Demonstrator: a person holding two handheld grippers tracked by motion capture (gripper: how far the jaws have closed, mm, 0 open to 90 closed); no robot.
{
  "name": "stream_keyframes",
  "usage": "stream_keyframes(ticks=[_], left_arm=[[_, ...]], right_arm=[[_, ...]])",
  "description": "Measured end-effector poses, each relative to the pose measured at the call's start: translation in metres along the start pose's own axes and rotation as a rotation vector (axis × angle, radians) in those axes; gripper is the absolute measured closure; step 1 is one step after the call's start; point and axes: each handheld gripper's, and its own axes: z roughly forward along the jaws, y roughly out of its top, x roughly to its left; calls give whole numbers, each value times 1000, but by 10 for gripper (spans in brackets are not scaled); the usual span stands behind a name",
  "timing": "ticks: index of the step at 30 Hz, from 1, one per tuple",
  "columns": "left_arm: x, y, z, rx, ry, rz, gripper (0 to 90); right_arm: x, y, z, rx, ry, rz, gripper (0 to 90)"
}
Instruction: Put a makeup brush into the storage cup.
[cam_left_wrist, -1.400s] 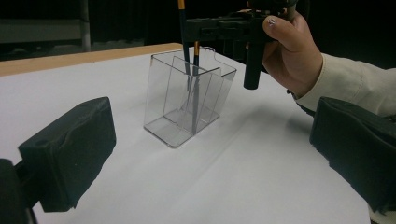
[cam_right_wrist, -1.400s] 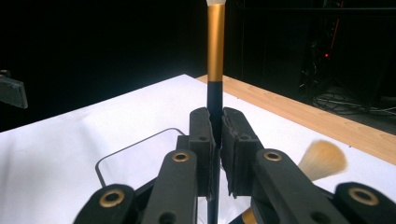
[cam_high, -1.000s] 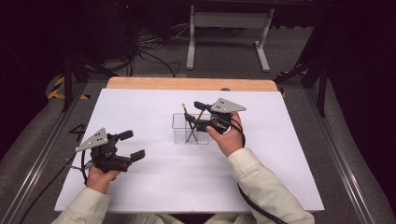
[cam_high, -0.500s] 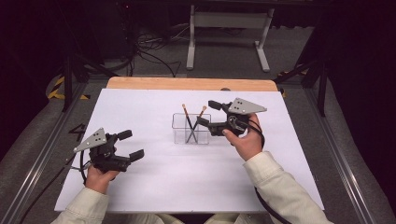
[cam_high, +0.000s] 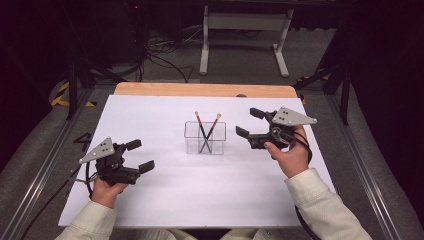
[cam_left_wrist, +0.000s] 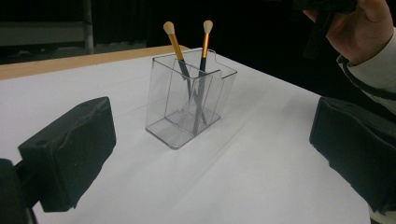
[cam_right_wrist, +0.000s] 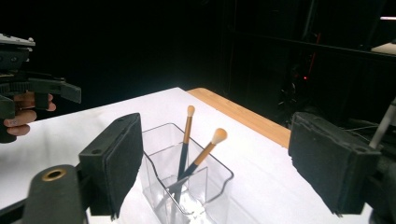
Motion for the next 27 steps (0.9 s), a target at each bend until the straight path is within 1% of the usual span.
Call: stream_keyframes(ticks=[3, 5, 10, 12, 16, 19, 21, 23, 27], left_arm=[[0, 0, 0, 0, 2, -3, 12], [0, 0, 0, 0, 1, 0, 12], [1, 0, 0, -5, -1, 0, 12], [1, 0, 0, -5, -2, 0, 12], [0, 1, -1, -11, -3, -2, 12], [0, 0, -1, -12, -2, -4, 12], [0, 0, -1, -12, -4, -5, 11], [0, 0, -1, -12, -5, -3, 11], [0, 0, -2, -12, -6, -4, 12]], right_arm=[[-3, 1, -10, 2, -15, -3, 178], [-3, 1, -13, 6, -16, -2, 166], [-7, -3, -26, 32, -30, -3, 161], [-9, -5, -31, 33, -38, -1, 158], [-12, -7, -40, 33, -44, -10, 152], [-15, -12, -48, 35, -51, 1, 150], [-16, -13, -49, 37, -55, 1, 150], [-18, -17, -53, 57, -69, -8, 150], [-20, -20, -59, 58, -75, -1, 146]])
